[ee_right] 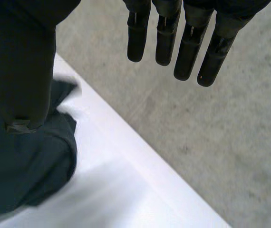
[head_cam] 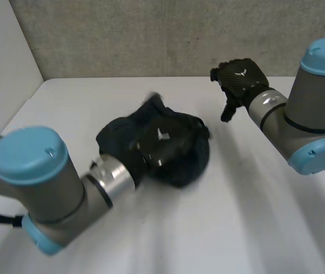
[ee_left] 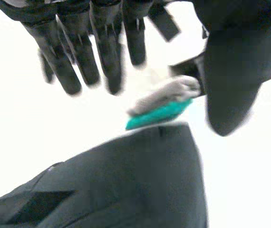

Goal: Fold the laundry.

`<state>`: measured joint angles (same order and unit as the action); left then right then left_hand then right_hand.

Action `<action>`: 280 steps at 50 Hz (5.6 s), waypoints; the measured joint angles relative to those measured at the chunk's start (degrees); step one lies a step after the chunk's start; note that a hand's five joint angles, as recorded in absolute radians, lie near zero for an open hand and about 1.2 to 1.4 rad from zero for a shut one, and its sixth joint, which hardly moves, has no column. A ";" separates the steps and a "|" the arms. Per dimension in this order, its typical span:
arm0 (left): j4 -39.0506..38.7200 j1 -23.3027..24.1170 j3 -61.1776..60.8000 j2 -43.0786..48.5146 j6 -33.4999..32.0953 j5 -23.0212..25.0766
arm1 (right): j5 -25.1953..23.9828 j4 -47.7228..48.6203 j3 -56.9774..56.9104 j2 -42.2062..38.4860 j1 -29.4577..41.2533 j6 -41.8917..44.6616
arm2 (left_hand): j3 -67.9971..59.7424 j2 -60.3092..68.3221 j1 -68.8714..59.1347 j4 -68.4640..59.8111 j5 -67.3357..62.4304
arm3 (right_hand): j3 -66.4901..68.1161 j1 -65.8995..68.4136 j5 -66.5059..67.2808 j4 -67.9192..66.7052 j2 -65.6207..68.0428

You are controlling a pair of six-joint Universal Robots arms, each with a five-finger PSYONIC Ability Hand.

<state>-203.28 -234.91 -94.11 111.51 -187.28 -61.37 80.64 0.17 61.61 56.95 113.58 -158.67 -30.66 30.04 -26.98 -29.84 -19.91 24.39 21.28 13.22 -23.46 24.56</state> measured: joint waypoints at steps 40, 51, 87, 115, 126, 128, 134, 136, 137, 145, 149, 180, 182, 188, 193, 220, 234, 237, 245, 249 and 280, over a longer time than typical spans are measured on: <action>5.16 -19.41 0.64 1.03 2.45 -16.63 | -3.39 4.81 31.56 12.84 12.11 20.03 | 14.68 -14.25 10.49 14.01 14.55 | -5.11 -4.34 -4.93 4.57 -4.38; 5.19 -22.18 2.88 7.26 3.51 -16.90 | 1.32 17.68 30.48 2.07 14.95 21.81 | 14.68 -14.26 10.50 14.02 14.55 | 4.72 3.87 4.66 -4.85 3.76; 5.57 -19.03 -2.15 4.62 3.13 -16.49 | 3.47 -11.30 39.01 26.83 0.99 18.96 | 14.68 -14.25 10.52 14.02 14.55 | 3.08 3.84 3.77 -3.69 2.90; 5.97 -13.40 0.96 9.24 2.65 -16.64 | -4.77 -14.36 3.20 -6.20 7.37 5.25 | 4.91 -4.36 1.21 3.92 3.78 | -7.78 -6.13 -6.67 6.24 -7.27; 6.03 -12.45 0.99 9.63 2.98 -17.00 | -4.32 -14.48 -2.11 -13.06 9.09 5.52 | 5.13 -4.62 1.50 4.52 4.62 | 38.92 28.40 37.08 -39.89 39.75; 6.09 -12.48 0.62 9.08 3.08 -17.08 | -4.16 -14.47 -3.03 -13.18 9.06 5.52 | 5.77 -5.26 1.93 5.33 5.50 | 42.12 32.63 41.69 -43.62 42.62; 6.73 -13.04 -1.29 4.78 3.58 -18.66 | -3.49 -14.00 -5.13 -6.89 8.59 5.39 | 10.98 -10.50 7.05 10.62 11.10 | 43.29 35.54 42.90 -44.68 42.92; 6.99 -13.37 -1.88 2.90 3.99 -19.68 | -3.31 -13.52 -5.15 -3.32 8.50 5.30 | 11.95 -11.50 8.00 11.57 12.06 | 43.29 35.89 43.57 -44.68 42.92; 7.11 -13.59 -2.11 2.02 4.34 -20.15 | -3.22 -13.13 -5.14 -1.26 8.45 5.24 | 12.51 -12.05 8.39 12.03 12.71 | 43.29 36.02 43.63 -44.68 42.92; 8.53 -14.66 -3.17 -2.02 8.47 -21.74 | -2.88 -10.83 -4.59 9.03 8.40 5.01 | 12.53 -12.19 8.40 12.04 12.74 | 43.29 36.10 43.91 -44.69 42.92; 9.60 -14.25 -3.30 -1.98 9.83 -21.61 | -2.75 -10.58 -4.17 10.47 8.42 5.16 | 12.53 -12.19 8.40 12.04 12.73 | 43.29 36.10 43.96 -44.69 42.92; 10.02 -14.35 -3.05 -0.15 9.65 -21.25 | -2.55 -18.71 -8.48 -16.12 10.20 -1.53 | 12.39 -11.81 8.22 11.85 11.75 | -5.82 -5.03 -4.54 5.01 -5.97; 10.01 -14.35 -3.05 -0.16 9.65 -21.25 | -2.45 -18.57 -8.71 -16.45 10.29 -1.60 | 12.39 -11.81 8.22 11.85 11.75 | -5.41 -4.63 -3.89 4.46 -5.48; 10.00 -14.33 -3.10 -0.19 9.66 -21.25 | -0.46 -15.21 -10.74 -18.56 10.91 -2.60 | 12.39 -11.81 8.22 11.85 11.75 | 36.43 27.09 32.98 -37.16 37.16; 10.10 -14.21 -3.16 -0.28 9.65 -21.25 | 0.09 -12.92 -10.94 -15.97 10.78 -3.12 | 12.43 -11.83 8.39 11.87 11.76 | 43.35 33.60 41.29 -44.62 42.75; 13.30 -12.79 -3.08 -1.08 9.06 -21.45 | 0.02 -12.71 -2.15 4.03 8.42 -2.65 | 14.94 -14.51 10.92 14.26 15.07 | 29.77 23.74 32.05 -32.26 29.08; 13.51 -15.15 -3.98 -2.27 9.01 -21.70 | 0.05 -16.06 -4.22 -8.96 9.61 -6.38 | 14.80 -14.15 10.70 14.10 14.14 | -2.81 -2.46 -3.25 2.94 -2.36; 13.52 -15.17 -4.28 -2.45 9.03 -21.63 | 0.05 -16.09 -6.82 -12.17 9.95 -8.98 | 14.80 -14.15 10.71 14.10 14.15 | -2.81 -2.46 -3.20 2.94 -2.36; 13.46 -14.90 -4.61 -2.40 9.04 -21.58 | -0.10 -16.18 -12.39 -18.42 10.38 -13.80 | 14.80 -14.15 10.71 14.10 14.15 | -2.74 -2.39 -2.85 2.75 -2.30; 13.44 -14.87 -4.61 -2.35 9.04 -21.55 | -0.25 -16.15 -13.38 -19.86 10.38 -13.95 | 14.79 -14.15 10.71 14.10 14.15 | -0.29 -0.03 1.22 -0.98 -0.48; 13.49 -14.72 -5.14 -3.43 8.99 -21.24 | -3.96 -13.88 -10.62 -10.33 9.34 -13.81 | 14.90 -14.25 10.91 14.19 14.31 | 43.23 33.26 42.28 -44.71 42.88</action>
<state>-189.79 -249.63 -99.26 108.08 -178.29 -82.61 76.68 -13.71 50.99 46.62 122.93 -172.48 -15.76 15.80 -16.06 -15.65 -5.61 67.62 54.54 55.50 -68.17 67.44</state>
